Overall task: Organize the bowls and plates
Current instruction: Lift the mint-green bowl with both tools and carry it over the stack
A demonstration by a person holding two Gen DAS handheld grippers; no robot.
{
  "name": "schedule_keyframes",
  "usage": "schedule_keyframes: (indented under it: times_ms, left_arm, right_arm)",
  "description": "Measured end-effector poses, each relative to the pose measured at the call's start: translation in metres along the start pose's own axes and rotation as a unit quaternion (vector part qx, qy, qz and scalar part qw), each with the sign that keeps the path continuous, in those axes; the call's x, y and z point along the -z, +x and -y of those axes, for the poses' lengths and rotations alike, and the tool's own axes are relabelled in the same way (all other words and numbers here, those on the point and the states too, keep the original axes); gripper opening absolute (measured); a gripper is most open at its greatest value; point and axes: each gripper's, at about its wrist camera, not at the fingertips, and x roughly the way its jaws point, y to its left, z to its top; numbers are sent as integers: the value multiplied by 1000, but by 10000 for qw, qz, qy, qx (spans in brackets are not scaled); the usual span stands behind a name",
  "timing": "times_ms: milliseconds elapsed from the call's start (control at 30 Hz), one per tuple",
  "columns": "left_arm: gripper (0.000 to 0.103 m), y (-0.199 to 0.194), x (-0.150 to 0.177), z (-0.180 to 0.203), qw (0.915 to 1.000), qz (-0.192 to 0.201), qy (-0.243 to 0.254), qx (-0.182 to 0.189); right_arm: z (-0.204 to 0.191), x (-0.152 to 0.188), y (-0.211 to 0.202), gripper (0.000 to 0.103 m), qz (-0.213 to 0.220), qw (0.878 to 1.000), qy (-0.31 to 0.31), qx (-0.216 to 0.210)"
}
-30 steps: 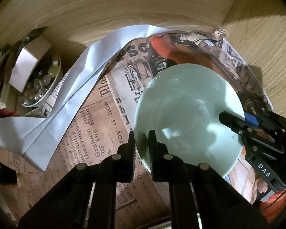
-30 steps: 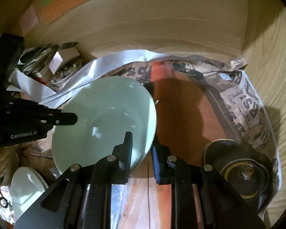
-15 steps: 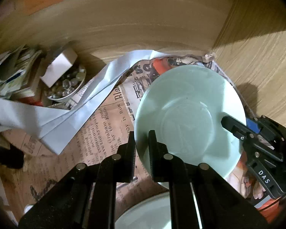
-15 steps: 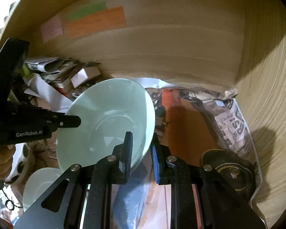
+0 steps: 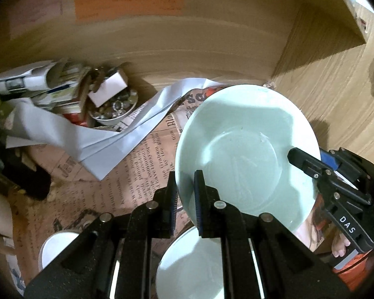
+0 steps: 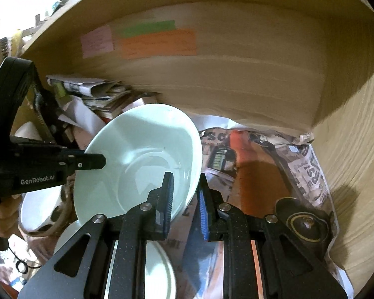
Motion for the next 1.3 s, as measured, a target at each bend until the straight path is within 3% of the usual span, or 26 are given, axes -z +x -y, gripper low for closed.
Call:
schedule_keyframes:
  times_ms: [567,1300]
  left_arm:
    - [11,-65,39,-41,9979,463,-380,-229]
    - [11,-101,103,-106,9916,534,-1017,-596]
  right_arm:
    - [-58,-1,-12,17,136,9985,-304,-438]
    - [-132,11,-2,17,39,9916,-636,-1128]
